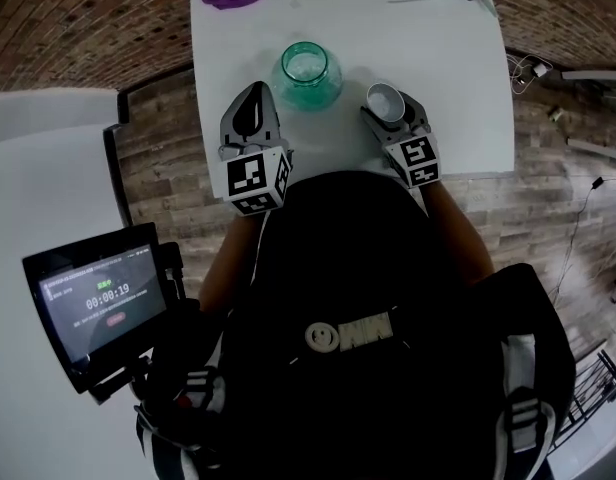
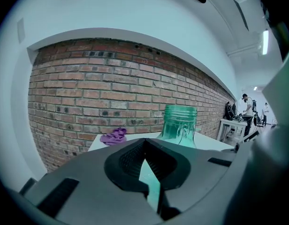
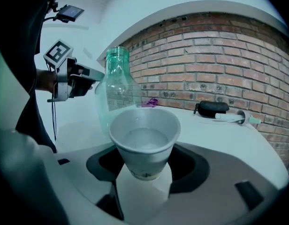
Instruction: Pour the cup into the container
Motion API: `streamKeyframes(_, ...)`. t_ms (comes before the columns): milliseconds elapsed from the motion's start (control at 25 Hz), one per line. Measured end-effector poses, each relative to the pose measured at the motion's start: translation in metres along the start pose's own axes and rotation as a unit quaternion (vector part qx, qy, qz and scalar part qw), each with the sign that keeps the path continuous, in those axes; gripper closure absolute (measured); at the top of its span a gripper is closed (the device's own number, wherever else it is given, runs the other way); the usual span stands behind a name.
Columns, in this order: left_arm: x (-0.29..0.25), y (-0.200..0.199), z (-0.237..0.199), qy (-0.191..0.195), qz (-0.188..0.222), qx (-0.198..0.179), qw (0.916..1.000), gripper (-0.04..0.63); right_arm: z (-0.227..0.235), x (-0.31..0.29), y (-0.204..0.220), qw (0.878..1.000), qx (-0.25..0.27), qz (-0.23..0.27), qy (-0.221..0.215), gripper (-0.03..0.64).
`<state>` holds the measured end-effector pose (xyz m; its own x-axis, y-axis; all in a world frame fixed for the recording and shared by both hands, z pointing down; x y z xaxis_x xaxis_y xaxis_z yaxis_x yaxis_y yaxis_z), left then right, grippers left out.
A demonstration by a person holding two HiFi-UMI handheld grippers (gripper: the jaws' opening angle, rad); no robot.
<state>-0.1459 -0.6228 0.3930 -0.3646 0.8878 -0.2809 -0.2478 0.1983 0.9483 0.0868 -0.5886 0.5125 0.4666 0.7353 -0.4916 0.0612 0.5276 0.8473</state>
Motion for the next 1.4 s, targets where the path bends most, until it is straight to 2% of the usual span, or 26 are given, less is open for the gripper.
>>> streamKeyframes(160, 0.0, -0.002, 0.001, -0.002, 0.0, 0.005, 1.0, 0.595, -0.003, 0.011, -0.048, 0.999, 0.019, 0.023, -0.015, 0.339)
streamKeyframes(280, 0.001, 0.0, 0.002, -0.002, 0.005, 0.009, 0.9999, 0.595, -0.011, 0.018, -0.092, 0.997, 0.055, 0.037, -0.031, 0.341)
streamKeyframes(520, -0.005, -0.007, 0.008, 0.001, 0.011, 0.013, 0.9999, 0.595, -0.023, 0.026, -0.156, 0.988, 0.149, 0.013, -0.049, 0.341)
streamKeyframes(680, -0.006, -0.008, 0.006, 0.001, 0.017, 0.014, 0.9998, 0.595, -0.034, 0.022, -0.173, 0.977, 0.206, -0.007, -0.049, 0.341)
streamKeyframes(1040, -0.007, -0.003, 0.012, 0.006, 0.007, 0.02, 0.9998, 0.595, -0.049, 0.008, -0.201, 0.957, 0.283, -0.041, -0.052, 0.341)
streamKeyframes(1280, -0.008, -0.005, 0.013, 0.006, 0.012, 0.023, 0.9996, 0.595, -0.053, -0.001, -0.207, 0.936, 0.34, -0.076, -0.042, 0.341)
streamKeyframes(1400, -0.008, -0.004, 0.012, 0.005, 0.009, 0.024, 0.9997, 0.595, -0.057, -0.004, -0.208, 0.921, 0.378, -0.086, -0.036, 0.341)
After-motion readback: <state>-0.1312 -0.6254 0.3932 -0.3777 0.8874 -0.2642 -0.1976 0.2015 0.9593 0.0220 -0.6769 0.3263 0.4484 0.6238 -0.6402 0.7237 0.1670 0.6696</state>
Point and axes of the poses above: the fingertips, and each gripper's own axes: x backward along the fingers, z to its right, y out of its underside, the point moved 5 cm from there along x, backward along the fingers, and after that the axes turned 14 degrees about -x, right-handed, at the moved point
